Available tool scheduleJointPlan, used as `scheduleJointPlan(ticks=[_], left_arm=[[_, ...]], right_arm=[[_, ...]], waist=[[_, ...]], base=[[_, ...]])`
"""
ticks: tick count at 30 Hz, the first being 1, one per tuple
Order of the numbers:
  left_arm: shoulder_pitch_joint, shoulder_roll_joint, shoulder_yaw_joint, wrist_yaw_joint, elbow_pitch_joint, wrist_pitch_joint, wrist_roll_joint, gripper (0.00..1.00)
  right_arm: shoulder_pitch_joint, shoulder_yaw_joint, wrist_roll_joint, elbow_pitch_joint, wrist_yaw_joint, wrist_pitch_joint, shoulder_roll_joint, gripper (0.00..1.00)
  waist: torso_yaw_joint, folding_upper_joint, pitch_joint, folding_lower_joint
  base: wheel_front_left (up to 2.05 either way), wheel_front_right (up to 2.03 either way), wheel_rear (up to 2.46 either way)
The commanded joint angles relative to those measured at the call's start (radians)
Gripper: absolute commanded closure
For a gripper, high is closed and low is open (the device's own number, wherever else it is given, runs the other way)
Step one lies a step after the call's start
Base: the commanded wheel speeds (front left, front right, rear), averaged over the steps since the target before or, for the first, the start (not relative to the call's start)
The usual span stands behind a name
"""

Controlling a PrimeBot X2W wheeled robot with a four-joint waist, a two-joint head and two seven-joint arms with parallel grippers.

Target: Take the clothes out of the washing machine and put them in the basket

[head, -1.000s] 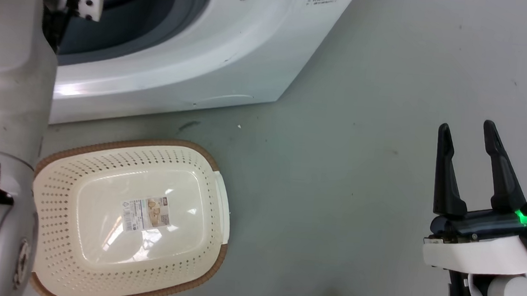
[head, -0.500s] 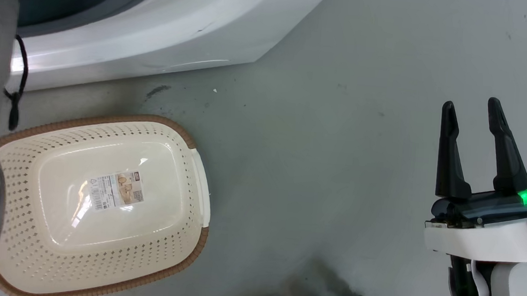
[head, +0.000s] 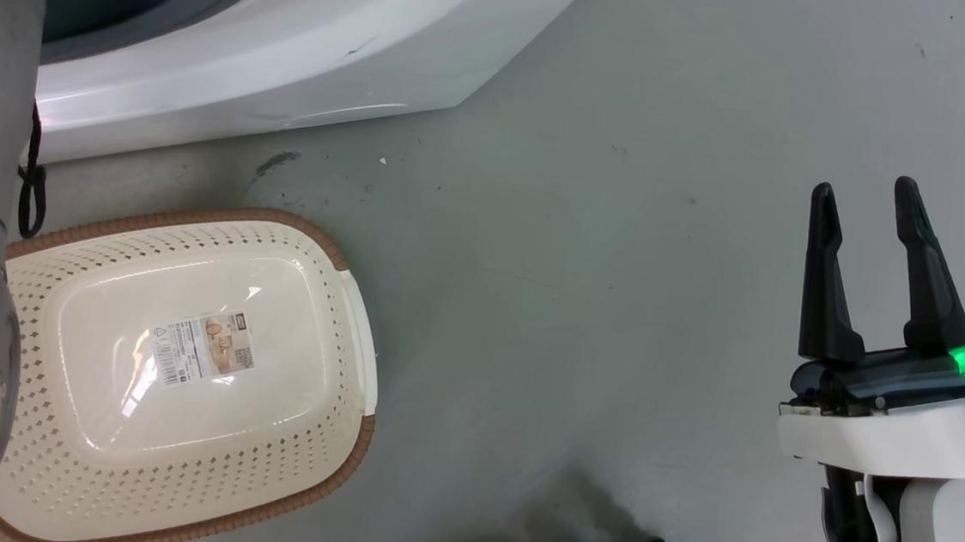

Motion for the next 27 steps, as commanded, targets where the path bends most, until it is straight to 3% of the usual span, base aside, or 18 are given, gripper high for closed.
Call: scheduleJointPlan(ticks=[1,9,16,27], left_arm=[[0.045,0.001,-0.002,-0.006,0.008,-0.010,-0.007,1.00],[0.068,0.017,-0.008,-0.004,-0.023,-0.133,-0.036,1.00],[0.159,-0.020,-0.047,-0.004,-0.036,-0.287,-0.111,1.00],[0.352,-0.036,-0.197,-0.004,-0.112,-0.495,-0.279,1.00]], right_arm=[[-0.016,-0.001,-0.003,-0.001,-0.001,-0.002,0.003,0.00],[0.006,-0.001,-0.026,0.005,-0.001,-0.002,0.003,0.00],[0.040,-0.004,-0.053,0.018,-0.001,-0.002,0.003,0.00],[0.101,-0.009,-0.094,0.041,-0.001,-0.002,0.002,0.00]], waist=[[0.004,0.0000,-0.005,-0.0001],[0.027,0.0000,-0.049,-0.0001],[0.069,0.0000,-0.132,-0.0001],[0.144,0.0000,-0.274,-0.0001]], base=[[0.00,0.00,0.00],[0.00,0.00,0.00],[0.00,0.00,0.00],[0.00,0.00,0.00]])
